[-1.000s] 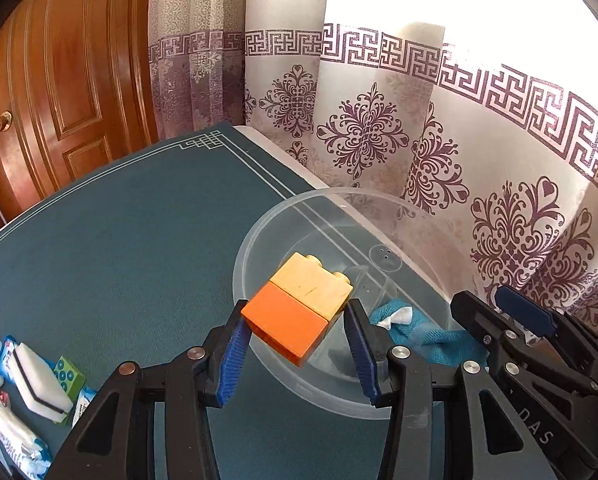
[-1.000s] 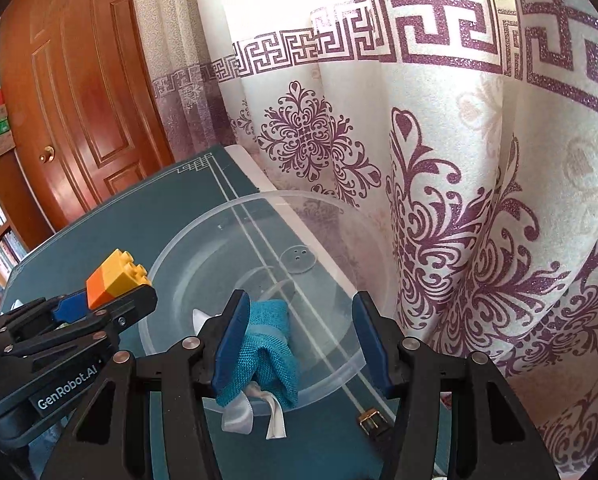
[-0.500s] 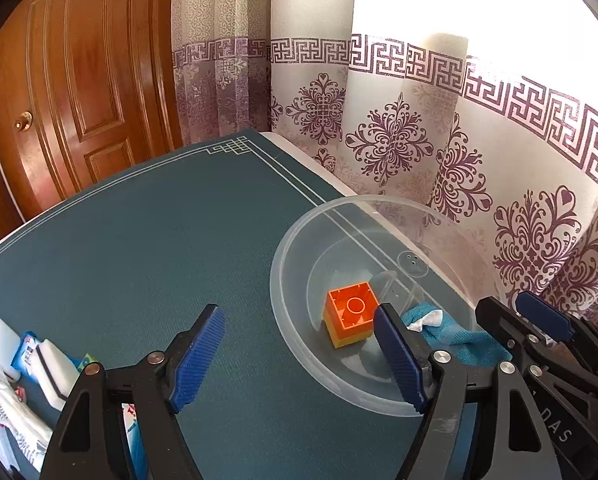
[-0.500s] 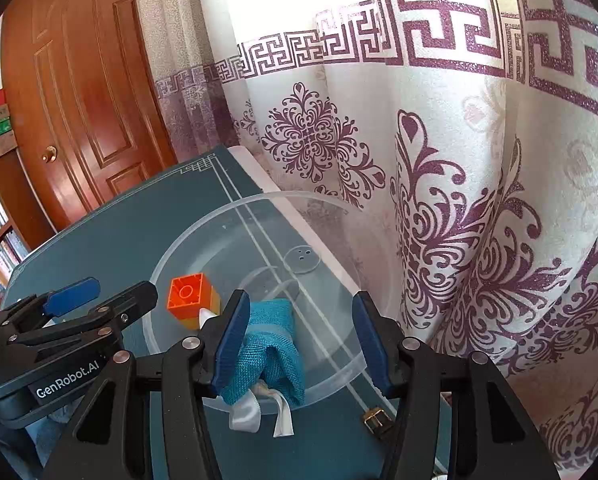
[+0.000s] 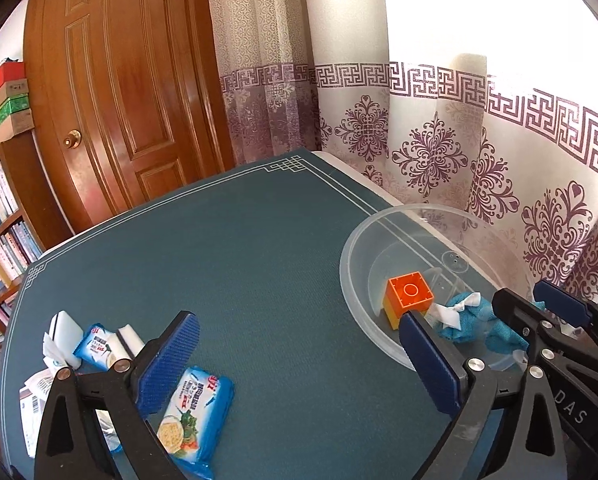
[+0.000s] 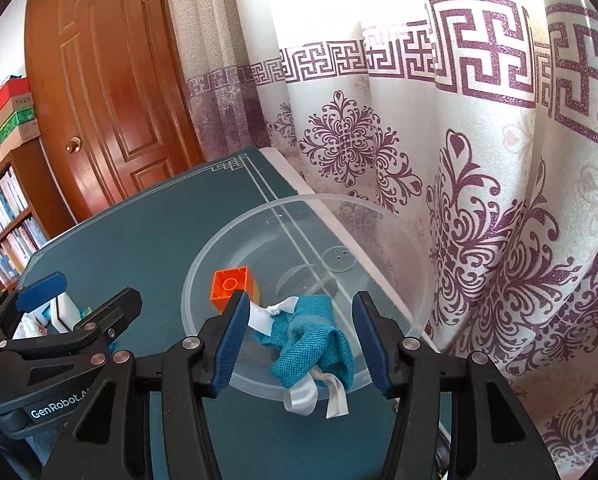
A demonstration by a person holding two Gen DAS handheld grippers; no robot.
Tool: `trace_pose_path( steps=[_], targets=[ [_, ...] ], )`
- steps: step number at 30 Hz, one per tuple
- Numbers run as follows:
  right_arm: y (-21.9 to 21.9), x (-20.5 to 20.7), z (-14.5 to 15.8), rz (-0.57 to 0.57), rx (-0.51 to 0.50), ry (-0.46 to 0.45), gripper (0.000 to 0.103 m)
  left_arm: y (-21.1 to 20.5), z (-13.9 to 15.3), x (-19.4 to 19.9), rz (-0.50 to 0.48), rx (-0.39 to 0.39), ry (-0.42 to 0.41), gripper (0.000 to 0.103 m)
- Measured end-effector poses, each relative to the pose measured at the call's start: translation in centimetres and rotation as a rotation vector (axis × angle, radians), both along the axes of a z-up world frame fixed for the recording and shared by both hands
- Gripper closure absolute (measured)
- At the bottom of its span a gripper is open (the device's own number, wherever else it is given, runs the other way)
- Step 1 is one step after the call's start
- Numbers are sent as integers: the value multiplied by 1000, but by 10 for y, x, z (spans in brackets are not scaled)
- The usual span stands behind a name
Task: Organize objects
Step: 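Withdraw both grippers from the bowl toward the remaining items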
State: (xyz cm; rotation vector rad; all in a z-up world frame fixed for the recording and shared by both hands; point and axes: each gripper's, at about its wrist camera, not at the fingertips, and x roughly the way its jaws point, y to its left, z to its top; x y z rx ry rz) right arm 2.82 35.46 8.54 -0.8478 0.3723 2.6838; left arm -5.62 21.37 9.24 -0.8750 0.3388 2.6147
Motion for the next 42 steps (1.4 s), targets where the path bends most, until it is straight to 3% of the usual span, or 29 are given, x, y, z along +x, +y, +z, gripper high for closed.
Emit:
trace_pose_path(
  steps=[13, 25, 33, 42],
  targets=[
    [-37, 2, -2, 103, 27, 0, 47, -65, 7, 1, 191, 1, 7, 1],
    [-75, 2, -10, 206, 45, -6, 45, -135, -1, -7, 457, -1, -12, 1],
    [-94, 1, -20, 260, 49, -31, 45, -171, -21, -15, 579, 9, -79, 1],
    [-109, -1, -31, 306, 50, -61, 45, -196, -40, -31, 628, 57, -175, 1]
  ],
)
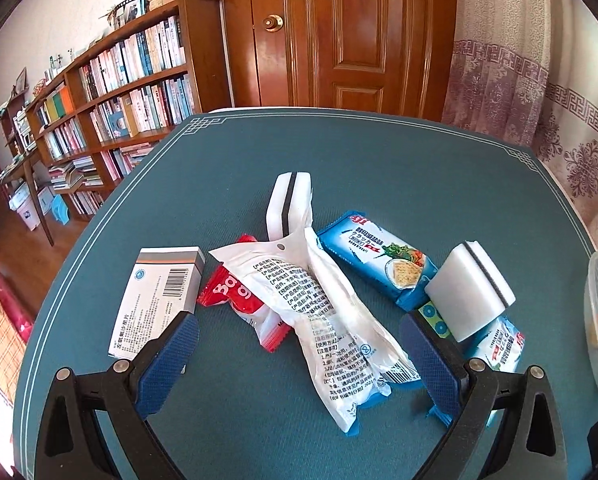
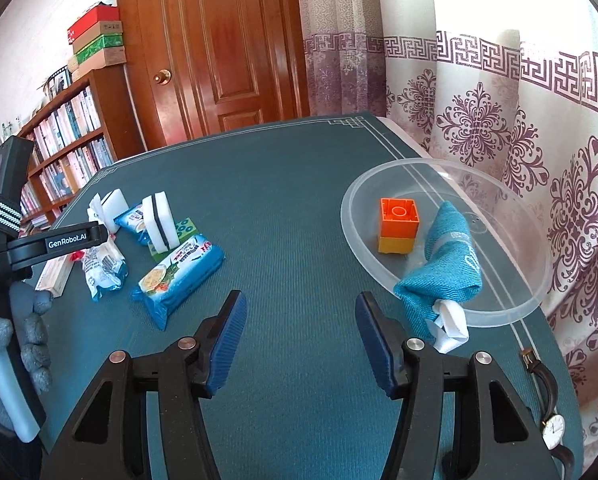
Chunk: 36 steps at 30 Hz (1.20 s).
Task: Organize objects
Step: 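Withdraw both grippers from the bowl toward the remaining items, then grasp the white printed plastic bag with the left gripper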
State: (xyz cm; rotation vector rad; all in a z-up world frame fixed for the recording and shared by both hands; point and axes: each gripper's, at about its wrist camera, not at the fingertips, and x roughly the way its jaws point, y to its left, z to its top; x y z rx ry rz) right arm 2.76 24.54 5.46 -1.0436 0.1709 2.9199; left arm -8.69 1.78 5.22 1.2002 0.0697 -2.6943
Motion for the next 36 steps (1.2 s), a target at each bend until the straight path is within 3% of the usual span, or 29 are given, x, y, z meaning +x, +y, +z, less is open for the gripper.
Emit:
trace_pose_path(
  steps=[8, 18, 28, 36],
  targets=[
    [-9, -2, -8, 35, 2, -21, 45, -10, -12, -12, 10, 89, -50, 2],
    [-20, -3, -17, 65, 8, -42, 45, -6, -11, -14, -66, 139, -44, 36],
    [-28, -2, -21, 91, 1, -57, 45, -9, -8, 5, -150, 187, -62, 53],
    [-28, -8, -23, 103, -67, -93, 45, -9, -1, 34, -244, 178, -52, 55]
  ],
)
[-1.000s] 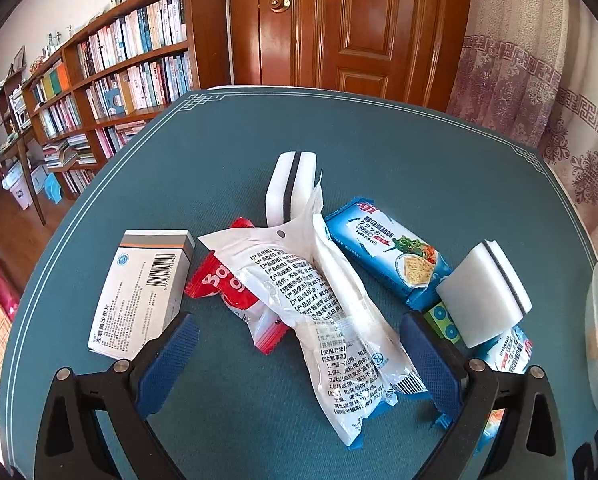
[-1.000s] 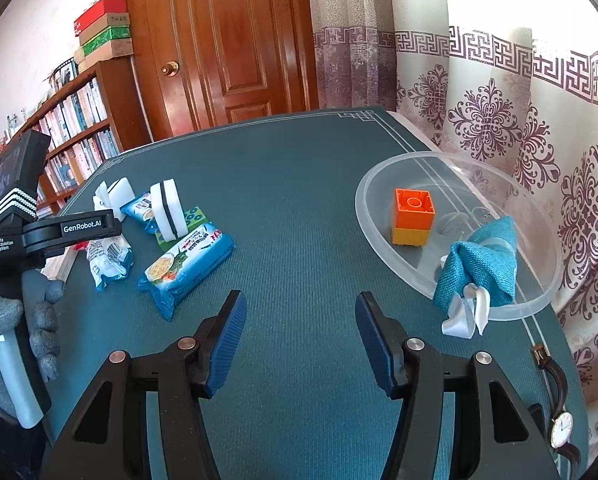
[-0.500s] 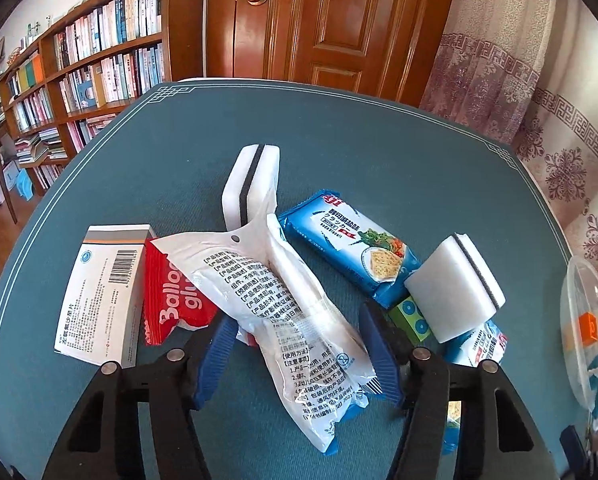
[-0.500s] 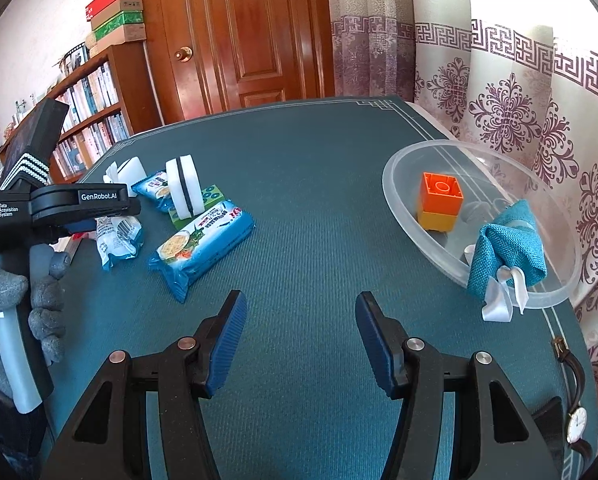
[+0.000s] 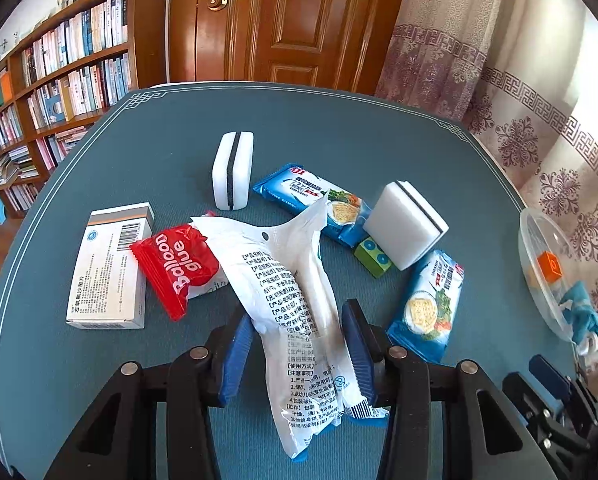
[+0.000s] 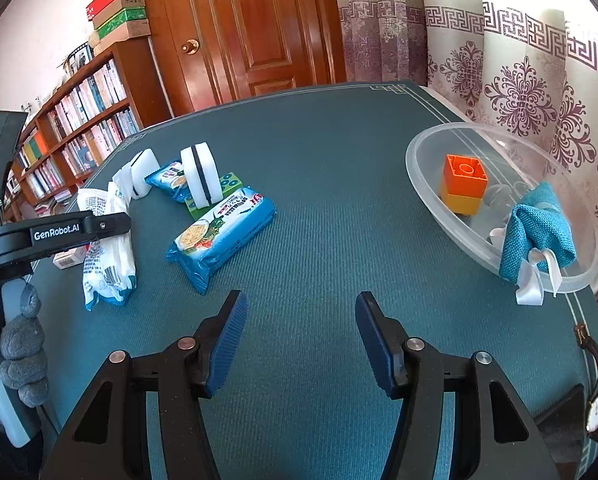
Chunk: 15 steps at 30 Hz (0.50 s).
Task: Organize objects
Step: 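Grasp the white printed plastic bag with the left gripper, then grasp the blue cracker packet with the right gripper while the left holds the white bag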
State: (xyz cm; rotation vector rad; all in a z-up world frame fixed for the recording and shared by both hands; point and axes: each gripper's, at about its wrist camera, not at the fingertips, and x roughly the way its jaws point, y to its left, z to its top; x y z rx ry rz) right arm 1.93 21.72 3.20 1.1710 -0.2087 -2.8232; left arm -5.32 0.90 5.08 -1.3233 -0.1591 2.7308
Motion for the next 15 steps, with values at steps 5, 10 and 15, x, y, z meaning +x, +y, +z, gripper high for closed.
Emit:
trace_pose_path(
  steps=[5, 10, 15],
  targets=[
    [-6, -10, 4, 21, -30, -18, 45, -6, -2, 15, -33, 7, -5, 55],
    [-17, -28, 6, 45, -78, -52, 45, -9, -6, 25, -50, 2, -4, 55],
    [-31, -51, 4, 56, -107, -77, 43, -14, -14, 28, -59, 19, -23, 54]
  ],
)
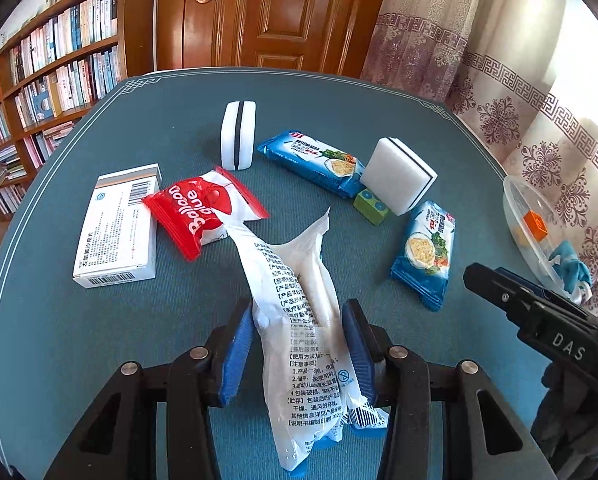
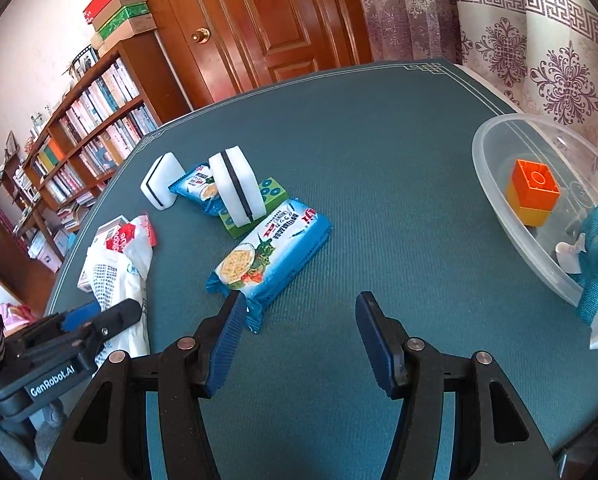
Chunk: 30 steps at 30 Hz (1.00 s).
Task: Organize objects
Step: 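Grasp the blue cracker packet with the right gripper while the left holds the white bag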
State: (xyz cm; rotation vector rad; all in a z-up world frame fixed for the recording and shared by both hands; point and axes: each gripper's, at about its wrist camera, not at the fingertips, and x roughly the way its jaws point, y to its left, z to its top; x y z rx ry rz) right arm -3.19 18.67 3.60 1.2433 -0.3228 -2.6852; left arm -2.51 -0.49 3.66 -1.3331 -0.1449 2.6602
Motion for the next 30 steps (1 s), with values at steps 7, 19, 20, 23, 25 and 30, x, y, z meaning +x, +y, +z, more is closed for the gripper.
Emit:
trace_pose_path(
  steps=[7, 19, 20, 23, 25, 30],
  targets=[
    [-13, -33, -4, -11, -27, -26, 34, -9, -3, 5, -16, 20, 3, 39],
    [-42, -51, -18, -4, 108, -25, 34, -19, -15, 7, -11, 18, -18, 28],
    [-43, -51, -18, 0, 118, -21, 34, -19, -16, 7, -14, 17, -19, 28],
    [-46, -51, -19, 9, 146, -13, 34, -16, -18, 7, -22, 12, -21, 33],
    [-49, -49, -19, 17, 172, -6, 34, -15, -17, 8, -27, 4, -16, 42],
    [-49, -44, -21, 26, 218, 9, 45, -14, -17, 9, -33, 6, -13, 52]
  ],
)
